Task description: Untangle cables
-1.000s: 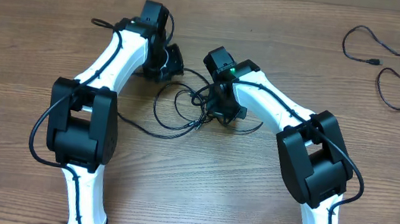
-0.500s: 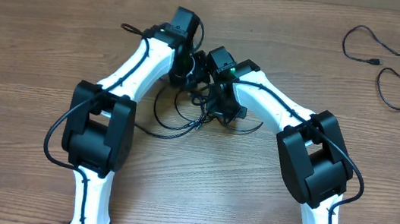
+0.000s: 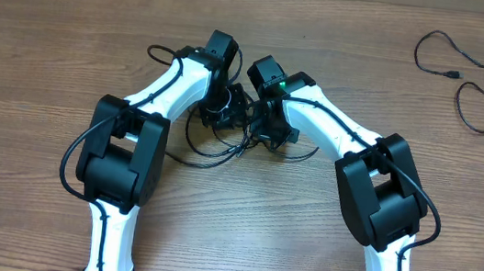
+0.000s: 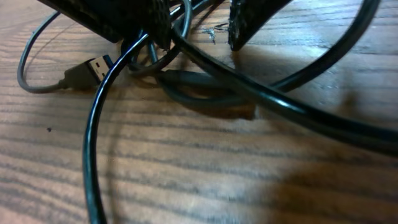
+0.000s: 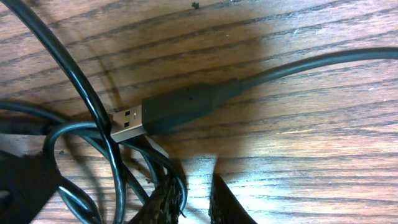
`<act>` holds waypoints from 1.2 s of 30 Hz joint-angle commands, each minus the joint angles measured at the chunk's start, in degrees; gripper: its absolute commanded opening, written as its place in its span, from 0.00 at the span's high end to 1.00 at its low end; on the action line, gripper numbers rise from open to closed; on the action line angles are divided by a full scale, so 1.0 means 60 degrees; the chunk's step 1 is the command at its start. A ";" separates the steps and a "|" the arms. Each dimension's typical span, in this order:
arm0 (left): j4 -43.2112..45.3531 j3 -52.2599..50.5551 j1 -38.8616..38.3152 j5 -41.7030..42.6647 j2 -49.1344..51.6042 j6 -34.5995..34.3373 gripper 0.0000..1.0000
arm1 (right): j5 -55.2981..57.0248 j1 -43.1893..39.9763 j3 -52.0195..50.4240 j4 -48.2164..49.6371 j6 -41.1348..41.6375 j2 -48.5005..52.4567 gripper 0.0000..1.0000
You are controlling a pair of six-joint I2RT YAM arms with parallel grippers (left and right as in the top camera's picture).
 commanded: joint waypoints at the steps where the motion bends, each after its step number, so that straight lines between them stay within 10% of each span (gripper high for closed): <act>1: -0.0007 -0.0189 0.0036 0.0106 0.0153 0.0087 0.76 | 0.0091 -0.0098 -0.0026 0.0047 0.0091 0.0317 0.84; 36: -0.0605 -0.0831 0.1384 -0.2586 0.0193 0.1523 0.83 | 0.0022 -0.0663 -0.0026 -0.0255 0.0171 0.0317 0.84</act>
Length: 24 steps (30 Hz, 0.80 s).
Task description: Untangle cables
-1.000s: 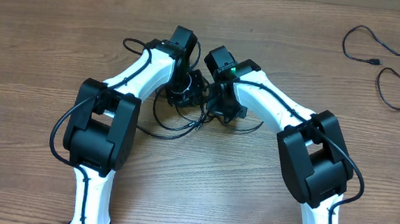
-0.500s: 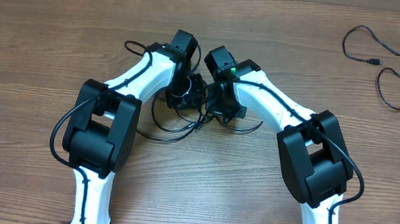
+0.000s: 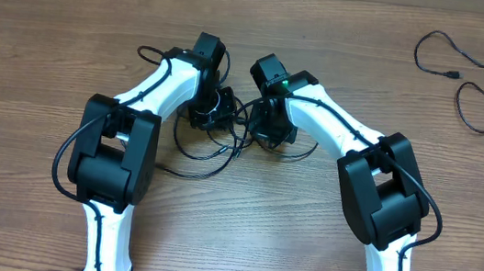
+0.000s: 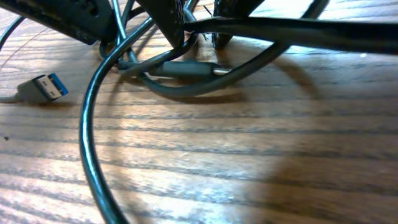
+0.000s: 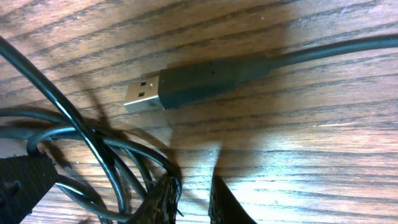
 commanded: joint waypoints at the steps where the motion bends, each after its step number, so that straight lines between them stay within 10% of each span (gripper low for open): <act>1: -0.0372 -0.0415 0.0885 -0.2455 0.0328 0.0364 0.83 | 0.0976 -0.0495 -0.0026 -0.0280 0.0073 0.0310 0.84; 10: -0.0754 -0.0419 0.1322 -0.3508 0.0328 0.0699 0.82 | 0.0951 -0.0492 -0.0022 -0.0233 -0.0018 0.0310 0.84; 19: -0.0361 -0.0419 0.1089 -0.2182 0.0328 0.1402 0.82 | -0.3388 -0.0364 0.0248 0.0736 -0.1934 0.0306 0.79; 24: -0.0233 -0.0419 0.1042 -0.1490 0.0328 0.1399 0.80 | -0.2302 0.0189 0.0244 0.0969 -0.1166 0.0317 0.76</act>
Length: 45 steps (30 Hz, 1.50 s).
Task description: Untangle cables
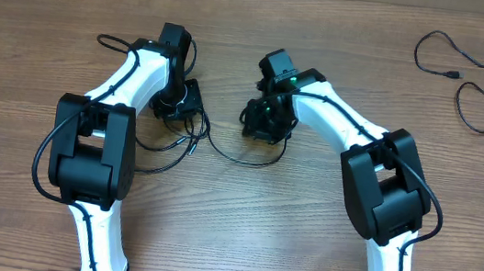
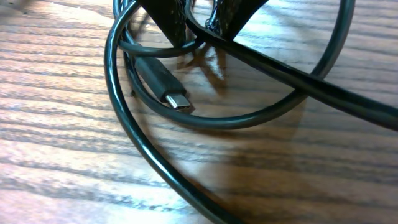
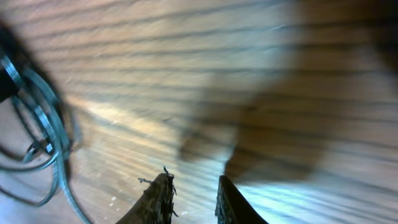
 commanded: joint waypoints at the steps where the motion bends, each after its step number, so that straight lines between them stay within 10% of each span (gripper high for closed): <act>1: 0.0131 -0.0419 -0.0135 0.0831 0.0535 0.0251 0.80 | 0.0685 0.0525 0.0215 0.0270 0.0845 0.0168 0.76; 45: 0.0204 -0.0419 -0.0135 0.2044 0.0535 0.0135 0.75 | 0.4229 0.2204 0.0160 0.0350 0.3377 0.0302 0.75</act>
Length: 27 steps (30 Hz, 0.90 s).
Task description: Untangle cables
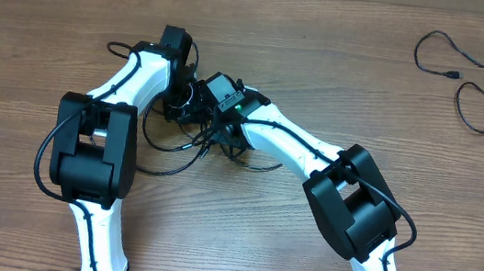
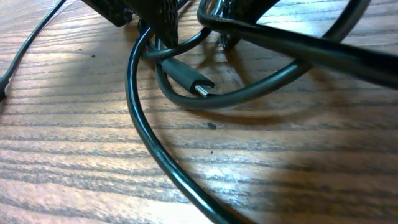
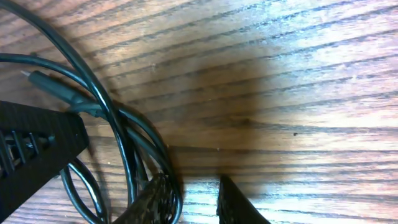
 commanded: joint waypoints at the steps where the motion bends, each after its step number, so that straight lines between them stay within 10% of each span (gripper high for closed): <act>1: -0.0033 -0.0266 -0.0135 -0.0164 0.0466 -0.0004 0.75 | -0.0076 -0.0029 -0.0040 -0.0321 0.0022 0.0189 0.73; 27: -0.0025 -0.0266 -0.0131 -0.0164 0.0466 0.0000 0.74 | -0.2688 -0.1056 -0.0044 -0.0423 -0.1330 0.0186 0.63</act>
